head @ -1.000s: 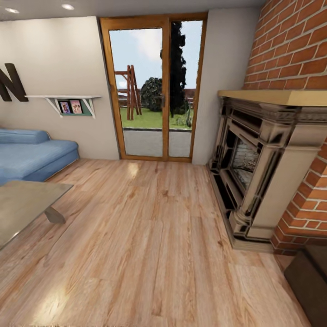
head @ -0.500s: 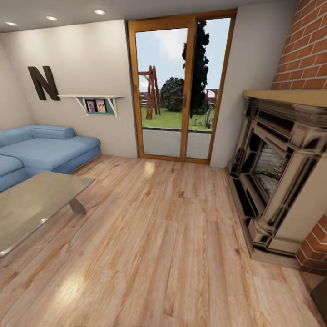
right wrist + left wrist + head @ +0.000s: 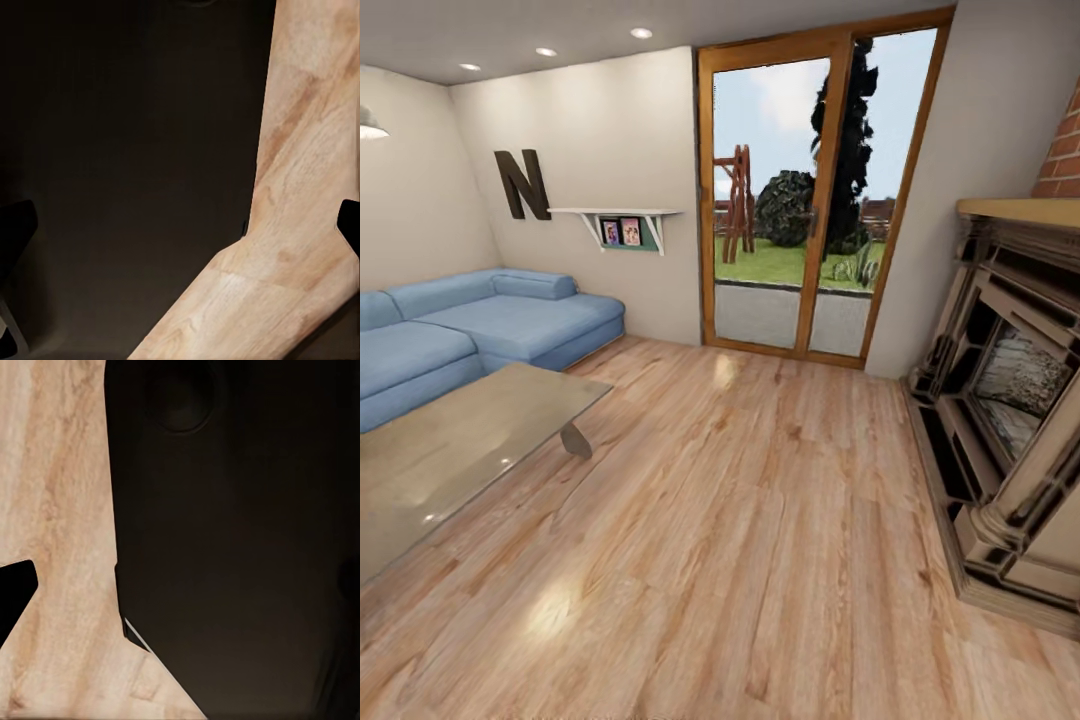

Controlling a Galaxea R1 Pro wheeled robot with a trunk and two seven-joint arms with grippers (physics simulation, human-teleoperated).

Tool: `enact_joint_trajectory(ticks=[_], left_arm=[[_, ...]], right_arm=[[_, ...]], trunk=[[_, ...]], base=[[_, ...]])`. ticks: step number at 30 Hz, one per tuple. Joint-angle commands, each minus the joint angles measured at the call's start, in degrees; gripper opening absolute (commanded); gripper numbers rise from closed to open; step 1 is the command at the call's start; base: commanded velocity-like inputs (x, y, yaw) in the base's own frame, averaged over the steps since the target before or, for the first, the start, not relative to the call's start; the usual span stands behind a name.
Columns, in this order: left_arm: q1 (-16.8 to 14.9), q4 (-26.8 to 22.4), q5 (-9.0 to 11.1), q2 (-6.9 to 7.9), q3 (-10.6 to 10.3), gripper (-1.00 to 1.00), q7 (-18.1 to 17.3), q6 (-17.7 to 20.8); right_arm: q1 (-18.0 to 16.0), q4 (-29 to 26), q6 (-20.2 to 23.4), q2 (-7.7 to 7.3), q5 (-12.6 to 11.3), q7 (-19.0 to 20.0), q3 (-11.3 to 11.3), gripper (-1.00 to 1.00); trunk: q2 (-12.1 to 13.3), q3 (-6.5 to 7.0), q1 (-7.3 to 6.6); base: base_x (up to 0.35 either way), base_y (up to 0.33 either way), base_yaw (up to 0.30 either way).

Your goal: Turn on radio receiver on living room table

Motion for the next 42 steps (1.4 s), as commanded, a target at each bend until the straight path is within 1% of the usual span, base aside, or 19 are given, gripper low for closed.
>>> enact_joint_trajectory(ticks=[1,42], left_arm=[[0.00,0.00,0.00,-0.01,0.00,1.00,0.00,0.00],[0.00,0.00,0.00,-0.06,0.00,1.00,0.00,0.00]], right_arm=[[0.00,0.00,0.00,0.00,0.00,0.00,0.01,1.00],[0.00,0.00,0.00,0.00,0.00,0.00,0.04,1.00]], trunk=[[0.00,0.00,0.00],[0.00,0.00,0.00]], base=[[0.000,0.000,0.273],[0.000,0.000,0.273]])
